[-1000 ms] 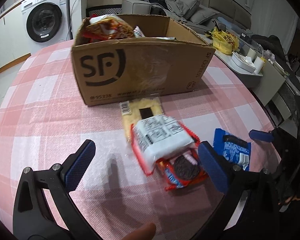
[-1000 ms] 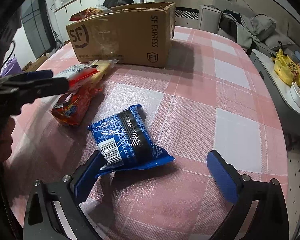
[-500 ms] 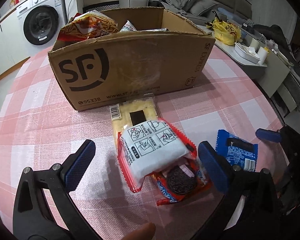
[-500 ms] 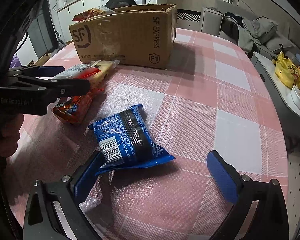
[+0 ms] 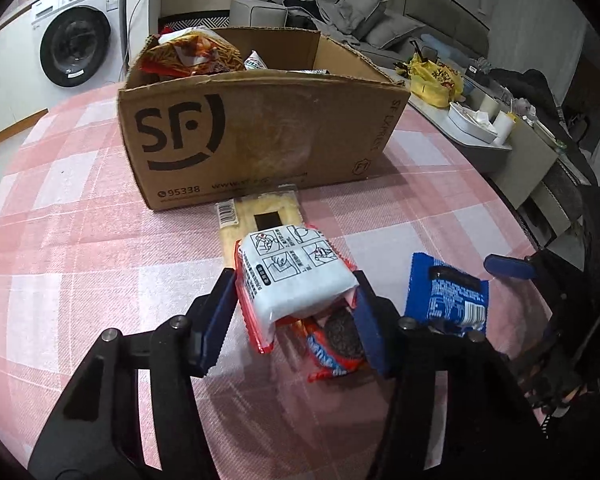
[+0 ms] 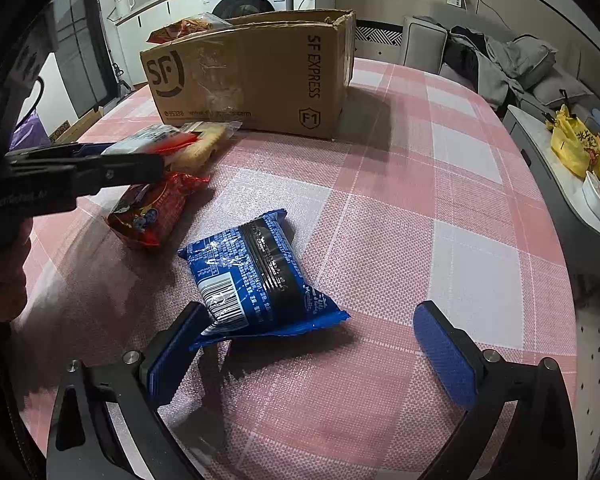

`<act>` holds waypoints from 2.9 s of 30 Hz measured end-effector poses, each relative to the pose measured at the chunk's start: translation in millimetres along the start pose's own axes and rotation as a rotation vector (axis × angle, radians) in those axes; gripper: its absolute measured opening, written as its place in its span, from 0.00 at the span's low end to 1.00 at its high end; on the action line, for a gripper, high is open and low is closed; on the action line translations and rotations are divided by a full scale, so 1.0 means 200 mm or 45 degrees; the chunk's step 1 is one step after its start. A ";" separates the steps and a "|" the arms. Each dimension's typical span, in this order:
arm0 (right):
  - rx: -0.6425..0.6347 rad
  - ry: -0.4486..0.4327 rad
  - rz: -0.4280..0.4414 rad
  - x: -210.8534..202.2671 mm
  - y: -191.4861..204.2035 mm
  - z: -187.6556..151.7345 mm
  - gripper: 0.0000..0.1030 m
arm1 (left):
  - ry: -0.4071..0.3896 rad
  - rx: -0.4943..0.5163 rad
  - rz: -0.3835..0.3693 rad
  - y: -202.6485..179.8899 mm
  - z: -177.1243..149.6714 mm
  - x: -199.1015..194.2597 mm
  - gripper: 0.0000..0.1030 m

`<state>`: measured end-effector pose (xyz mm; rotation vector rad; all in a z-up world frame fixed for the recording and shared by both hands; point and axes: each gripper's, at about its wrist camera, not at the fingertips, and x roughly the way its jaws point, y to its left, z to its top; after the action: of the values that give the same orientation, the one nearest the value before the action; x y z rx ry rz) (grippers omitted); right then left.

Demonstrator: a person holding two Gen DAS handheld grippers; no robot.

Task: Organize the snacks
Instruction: 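Grasp the blue Oreo pack with the right tool while the left tool grasps the white-wrapped snack, then lift both held snacks and carry them over the cardboard box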

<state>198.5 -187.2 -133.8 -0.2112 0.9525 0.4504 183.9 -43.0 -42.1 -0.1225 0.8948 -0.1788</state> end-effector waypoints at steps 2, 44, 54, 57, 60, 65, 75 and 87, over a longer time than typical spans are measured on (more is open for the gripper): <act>0.000 0.000 0.000 0.00 0.00 0.00 0.99 | -0.012 -0.005 -0.006 0.01 -0.02 -0.03 0.52; 0.160 -0.259 0.294 -0.26 0.02 0.26 0.44 | -0.274 -0.074 0.041 0.29 0.10 -0.43 0.52; 0.214 -0.375 0.291 -0.36 0.02 0.48 0.44 | -0.349 -0.092 0.072 0.37 0.28 -0.52 0.52; 0.227 -0.403 0.293 -0.39 0.00 0.55 0.44 | -0.368 -0.085 0.081 0.39 0.34 -0.53 0.52; 0.245 -0.432 0.295 -0.41 -0.02 0.61 0.44 | -0.381 -0.070 0.112 0.39 0.39 -0.51 0.52; 0.270 -0.436 0.267 -0.39 -0.03 0.71 0.44 | -0.384 -0.039 0.166 0.42 0.47 -0.46 0.52; 0.301 -0.437 0.287 -0.28 -0.05 0.87 0.44 | -0.351 -0.043 0.181 0.47 0.60 -0.30 0.52; 0.371 -0.403 0.243 -0.03 -0.08 0.98 0.44 | -0.324 -0.009 0.142 0.42 0.71 -0.08 0.52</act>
<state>347.5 -130.6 -17.5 0.2125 0.7179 0.4971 293.3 48.0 42.6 -0.0992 0.6466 -0.0536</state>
